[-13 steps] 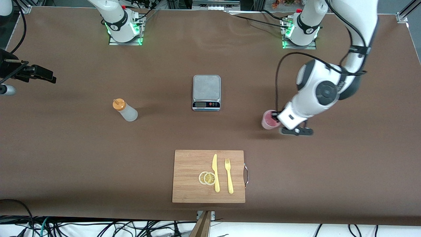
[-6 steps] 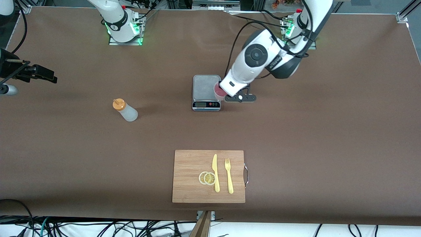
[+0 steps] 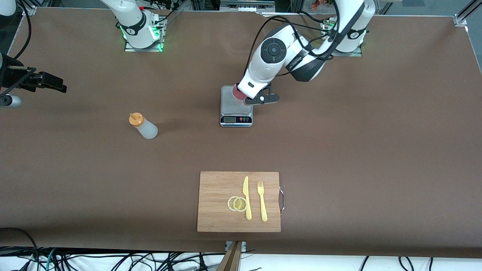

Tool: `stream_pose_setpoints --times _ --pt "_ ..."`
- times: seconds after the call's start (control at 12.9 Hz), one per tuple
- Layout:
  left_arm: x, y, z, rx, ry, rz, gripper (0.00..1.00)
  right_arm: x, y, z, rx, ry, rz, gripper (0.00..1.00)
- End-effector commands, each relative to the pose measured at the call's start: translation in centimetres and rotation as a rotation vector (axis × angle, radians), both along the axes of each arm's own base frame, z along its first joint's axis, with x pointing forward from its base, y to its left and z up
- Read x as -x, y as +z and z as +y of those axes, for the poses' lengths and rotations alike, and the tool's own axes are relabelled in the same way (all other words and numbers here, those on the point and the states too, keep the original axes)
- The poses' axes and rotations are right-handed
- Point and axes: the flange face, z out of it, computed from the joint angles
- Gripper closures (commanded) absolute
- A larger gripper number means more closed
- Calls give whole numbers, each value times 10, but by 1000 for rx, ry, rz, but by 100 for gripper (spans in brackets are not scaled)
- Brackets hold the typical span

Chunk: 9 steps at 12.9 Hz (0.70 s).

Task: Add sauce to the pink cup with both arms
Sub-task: 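Lift the pink cup with the left gripper and carry it over the scale, then lower the pink cup onto the scale and open the left gripper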

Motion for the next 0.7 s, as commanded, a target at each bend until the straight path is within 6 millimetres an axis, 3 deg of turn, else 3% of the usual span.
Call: stream_pose_setpoints --times 0.0,0.62 --pt "19 -10 -7 -14 30 0 100 2 9 1 -3 -2 2 0" --pt "38 -44 -21 -65 58 -30 100 1 8 1 -3 -2 4 0"
